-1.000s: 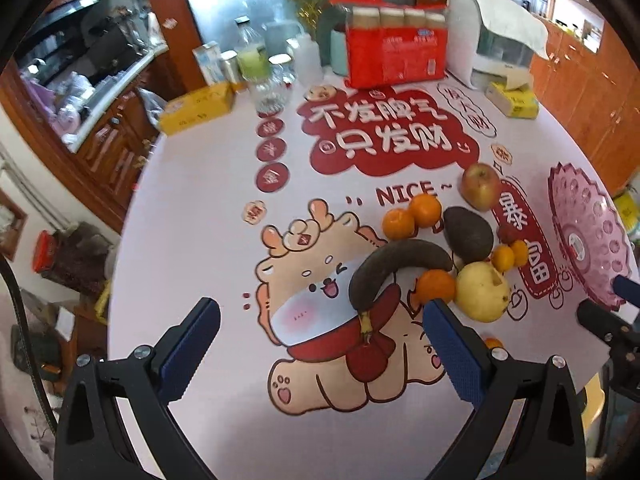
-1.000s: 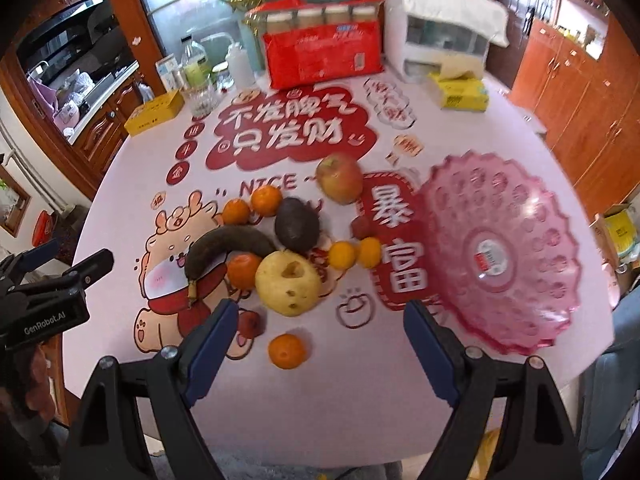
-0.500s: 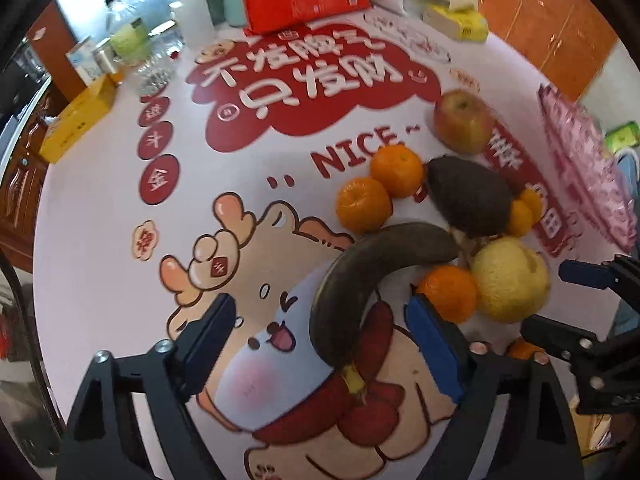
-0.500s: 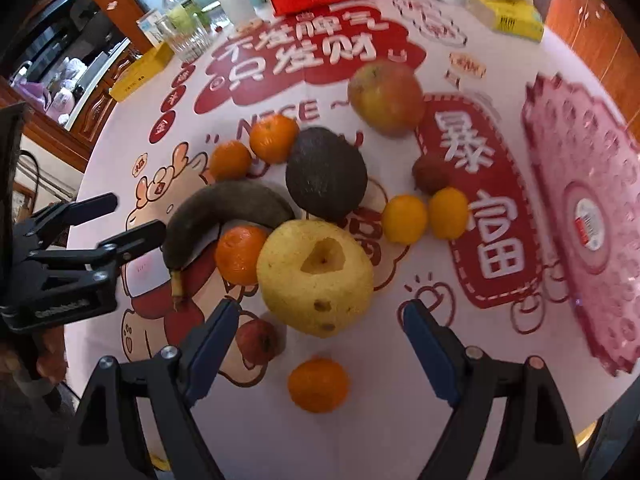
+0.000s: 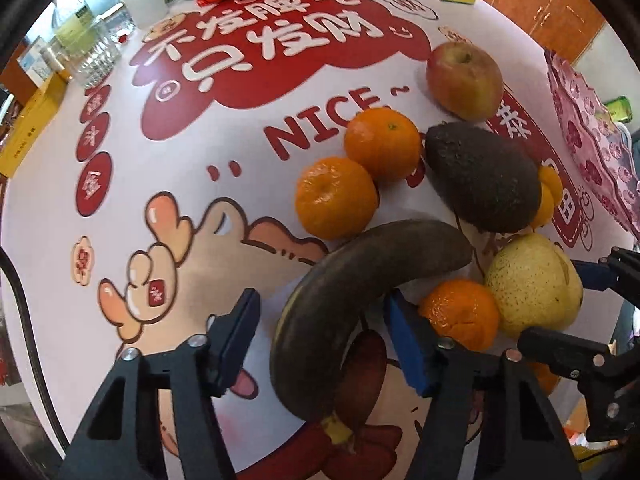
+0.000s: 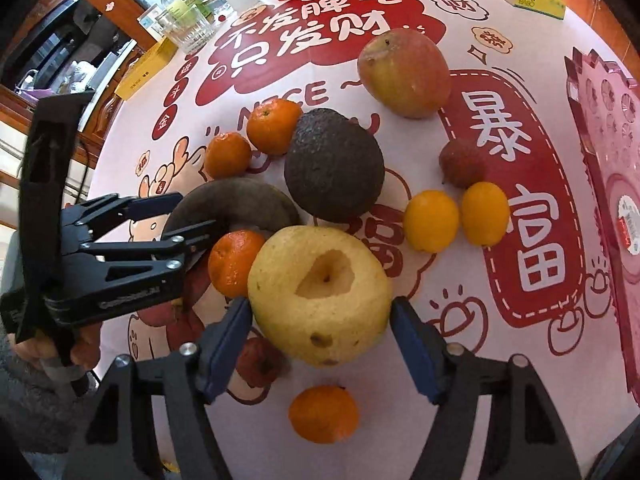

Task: Organize fruits
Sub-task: 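Close the left gripper on the dark banana while the right gripper grasps the yellow pear, then lift the banana and pear and carry both over the pink plate, then lower the pear and banana into the pink plate and open both grippers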

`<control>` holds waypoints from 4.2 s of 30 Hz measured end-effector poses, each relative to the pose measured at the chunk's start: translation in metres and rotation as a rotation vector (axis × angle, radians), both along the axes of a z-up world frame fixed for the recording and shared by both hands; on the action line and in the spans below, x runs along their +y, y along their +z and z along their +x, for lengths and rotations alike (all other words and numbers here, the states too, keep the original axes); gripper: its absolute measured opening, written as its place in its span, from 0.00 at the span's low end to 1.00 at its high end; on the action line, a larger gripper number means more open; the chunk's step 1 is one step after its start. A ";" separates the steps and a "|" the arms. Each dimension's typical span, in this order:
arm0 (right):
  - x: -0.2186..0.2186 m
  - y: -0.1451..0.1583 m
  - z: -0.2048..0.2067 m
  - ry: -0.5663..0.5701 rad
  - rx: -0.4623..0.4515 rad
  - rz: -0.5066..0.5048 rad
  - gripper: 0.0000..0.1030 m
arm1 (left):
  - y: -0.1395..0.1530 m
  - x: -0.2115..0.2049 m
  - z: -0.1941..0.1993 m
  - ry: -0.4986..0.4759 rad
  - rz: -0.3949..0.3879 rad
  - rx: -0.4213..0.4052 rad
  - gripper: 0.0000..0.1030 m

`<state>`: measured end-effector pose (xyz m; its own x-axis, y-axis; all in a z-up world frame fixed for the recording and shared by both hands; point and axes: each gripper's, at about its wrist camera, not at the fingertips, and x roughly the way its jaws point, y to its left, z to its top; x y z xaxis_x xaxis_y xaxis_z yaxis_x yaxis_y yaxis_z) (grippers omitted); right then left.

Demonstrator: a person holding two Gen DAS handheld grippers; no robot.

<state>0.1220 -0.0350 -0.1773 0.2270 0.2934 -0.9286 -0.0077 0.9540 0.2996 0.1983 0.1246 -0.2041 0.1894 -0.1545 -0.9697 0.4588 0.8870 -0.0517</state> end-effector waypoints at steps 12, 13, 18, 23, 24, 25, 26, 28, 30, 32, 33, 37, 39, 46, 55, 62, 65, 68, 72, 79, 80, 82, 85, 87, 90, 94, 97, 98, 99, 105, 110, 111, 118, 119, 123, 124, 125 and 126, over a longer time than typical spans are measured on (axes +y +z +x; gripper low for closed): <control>0.008 -0.014 0.003 0.056 0.017 -0.022 0.68 | 0.003 -0.010 -0.008 -0.050 0.023 -0.062 0.42; 0.010 -0.014 0.003 0.060 0.012 -0.034 0.68 | 0.005 -0.008 -0.011 -0.045 0.019 -0.060 0.39; 0.009 -0.012 -0.002 0.041 0.001 -0.047 0.66 | 0.010 0.004 -0.022 -0.003 -0.014 -0.060 0.32; 0.005 0.001 -0.009 0.031 -0.036 -0.046 0.66 | 0.020 0.020 -0.031 0.052 -0.042 -0.082 0.31; 0.004 0.006 -0.011 0.028 -0.046 -0.047 0.66 | 0.023 0.022 -0.032 0.063 -0.043 -0.088 0.31; 0.004 0.009 -0.012 0.024 -0.053 -0.048 0.66 | 0.026 0.024 -0.033 0.070 -0.043 -0.092 0.31; 0.003 0.012 -0.014 0.020 -0.060 -0.049 0.66 | 0.030 0.027 -0.034 0.081 -0.048 -0.098 0.31; 0.000 0.019 -0.017 0.009 -0.075 -0.052 0.66 | 0.040 0.030 -0.035 0.101 -0.063 -0.099 0.31; -0.002 0.026 -0.021 -0.001 -0.090 -0.051 0.66 | 0.054 0.033 -0.039 0.116 -0.085 -0.104 0.31; -0.006 0.036 -0.026 -0.009 -0.108 -0.049 0.66 | 0.068 0.031 -0.042 0.124 -0.089 -0.117 0.31; -0.008 0.041 -0.029 -0.012 -0.116 -0.049 0.66 | 0.077 0.030 -0.045 0.124 -0.092 -0.129 0.31; -0.017 0.069 -0.043 -0.026 -0.179 -0.059 0.66 | 0.108 0.018 -0.056 0.106 -0.135 -0.164 0.31; -0.023 0.083 -0.051 -0.035 -0.209 -0.069 0.66 | 0.123 0.006 -0.062 0.090 -0.152 -0.180 0.31; -0.069 0.123 -0.082 -0.127 -0.301 -0.106 0.66 | 0.166 -0.060 -0.081 -0.015 -0.239 -0.213 0.31; -0.167 0.139 -0.097 -0.215 -0.347 -0.095 0.66 | 0.191 -0.179 -0.100 -0.075 -0.240 -0.242 0.31; -0.248 0.126 -0.089 -0.205 -0.322 -0.105 0.66 | 0.162 -0.265 -0.082 -0.006 -0.195 -0.201 0.31; -0.274 0.111 -0.075 -0.183 -0.312 -0.150 0.66 | 0.139 -0.292 -0.072 0.031 -0.139 -0.210 0.31; -0.290 0.086 -0.059 -0.140 -0.303 -0.220 0.66 | 0.115 -0.315 -0.060 0.070 -0.080 -0.204 0.31; -0.304 0.052 -0.036 -0.095 -0.243 -0.231 0.66 | 0.088 -0.330 -0.047 0.105 0.033 -0.218 0.31; -0.300 0.016 -0.006 -0.006 -0.189 -0.226 0.67 | 0.060 -0.331 -0.030 0.162 0.124 -0.201 0.31; -0.297 0.014 -0.004 0.011 -0.194 -0.243 0.67 | 0.058 -0.331 -0.029 0.168 0.130 -0.200 0.31; -0.290 0.010 0.003 0.049 -0.192 -0.251 0.67 | 0.055 -0.331 -0.027 0.172 0.148 -0.201 0.31; -0.278 0.005 0.012 0.105 -0.184 -0.270 0.68 | 0.051 -0.331 -0.026 0.179 0.162 -0.195 0.32; -0.273 0.003 0.015 0.143 -0.177 -0.250 0.68 | 0.049 -0.332 -0.026 0.175 0.177 -0.196 0.32; -0.268 0.014 0.013 0.167 -0.248 -0.259 0.68 | 0.048 -0.334 -0.028 0.166 0.194 -0.198 0.33; -0.268 0.018 0.015 0.162 -0.254 -0.265 0.69 | 0.052 -0.334 -0.029 0.178 0.189 -0.205 0.37; -0.273 0.017 0.014 0.142 -0.234 -0.236 0.70 | 0.057 -0.336 -0.032 0.168 0.220 -0.250 0.49; -0.276 0.017 0.014 0.131 -0.226 -0.220 0.70 | 0.059 -0.335 -0.033 0.167 0.223 -0.257 0.53; -0.279 0.017 0.013 0.119 -0.220 -0.207 0.70 | 0.060 -0.335 -0.035 0.168 0.222 -0.262 0.54; -0.286 0.026 0.005 0.078 -0.213 -0.169 0.70 | 0.075 -0.323 -0.044 0.187 0.204 -0.271 0.62; -0.286 0.045 -0.004 0.062 -0.245 -0.141 0.70 | 0.093 -0.310 -0.056 0.211 0.174 -0.294 0.67; -0.284 0.049 -0.005 0.063 -0.253 -0.136 0.70 | 0.098 -0.307 -0.060 0.216 0.166 -0.299 0.67; -0.270 0.076 -0.023 0.083 -0.321 -0.136 0.70 | 0.119 -0.289 -0.076 0.243 0.134 -0.321 0.68; -0.268 0.078 -0.025 0.088 -0.327 -0.136 0.70 | 0.122 -0.286 -0.080 0.246 0.130 -0.327 0.68; -0.255 0.087 -0.036 0.104 -0.346 -0.142 0.70 | 0.136 -0.275 -0.091 0.253 0.111 -0.353 0.68; -0.253 0.089 -0.037 0.107 -0.350 -0.142 0.70 | 0.140 -0.271 -0.094 0.254 0.106 -0.361 0.68; -0.249 0.092 -0.040 0.109 -0.357 -0.142 0.70 | 0.144 -0.268 -0.097 0.256 0.101 -0.369 0.69; -0.247 0.094 -0.042 0.110 -0.362 -0.143 0.70 | 0.148 -0.265 -0.099 0.257 0.098 -0.376 0.70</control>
